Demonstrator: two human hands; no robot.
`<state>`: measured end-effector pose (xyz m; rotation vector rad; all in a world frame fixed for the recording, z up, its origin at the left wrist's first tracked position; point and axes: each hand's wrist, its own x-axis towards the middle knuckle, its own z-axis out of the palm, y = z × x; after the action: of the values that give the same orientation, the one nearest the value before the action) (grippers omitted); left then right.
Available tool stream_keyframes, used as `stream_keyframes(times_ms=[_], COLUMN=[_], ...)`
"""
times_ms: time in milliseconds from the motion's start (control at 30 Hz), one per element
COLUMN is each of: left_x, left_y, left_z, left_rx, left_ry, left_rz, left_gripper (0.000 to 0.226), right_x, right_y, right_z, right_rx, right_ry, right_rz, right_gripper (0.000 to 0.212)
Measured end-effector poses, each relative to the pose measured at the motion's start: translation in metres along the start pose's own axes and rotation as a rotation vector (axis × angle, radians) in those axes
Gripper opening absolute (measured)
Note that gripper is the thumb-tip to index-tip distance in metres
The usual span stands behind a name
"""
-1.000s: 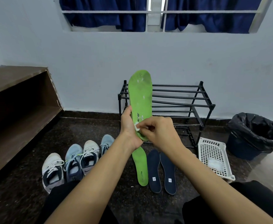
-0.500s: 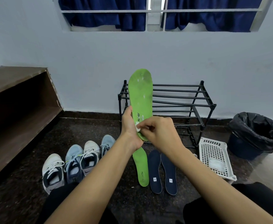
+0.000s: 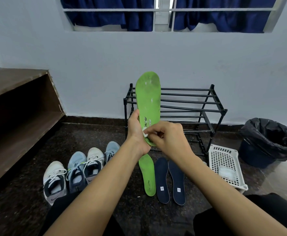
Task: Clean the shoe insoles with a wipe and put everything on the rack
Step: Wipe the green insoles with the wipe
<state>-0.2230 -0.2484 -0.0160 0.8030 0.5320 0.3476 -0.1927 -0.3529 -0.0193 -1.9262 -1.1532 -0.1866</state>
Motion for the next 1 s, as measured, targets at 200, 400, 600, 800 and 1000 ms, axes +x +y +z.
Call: stream_keyframes(times_ms=[200, 400, 600, 800, 1000], left_x=[0.001, 0.0, -0.001, 0.001, 0.004], left_y=[0.004, 0.0, -0.001, -0.005, -0.004], left_z=[-0.003, -0.002, 0.001, 0.001, 0.003], left_rx=[-0.044, -0.019, -0.017, -0.017, -0.042], left_ry=[0.0, -0.013, -0.038, -0.002, -0.021], left_rz=[-0.008, -0.006, -0.004, -0.003, 0.022], left_gripper=[0.047, 0.041, 0.04, 0.039, 0.042], right_x=[-0.005, -0.01, -0.014, -0.009, -0.013], right_y=[0.008, 0.006, -0.003, 0.011, 0.006], right_z=[-0.002, -0.002, -0.01, -0.005, -0.001], right_rx=[-0.218, -0.334, 0.014, -0.347, -0.377], right_ry=[-0.163, -0.108, -0.105, -0.194, -0.115], right_rz=[-0.138, -0.176, 0.068, -0.08, -0.073], right_gripper=[0.027, 0.025, 0.021, 0.032, 0.022])
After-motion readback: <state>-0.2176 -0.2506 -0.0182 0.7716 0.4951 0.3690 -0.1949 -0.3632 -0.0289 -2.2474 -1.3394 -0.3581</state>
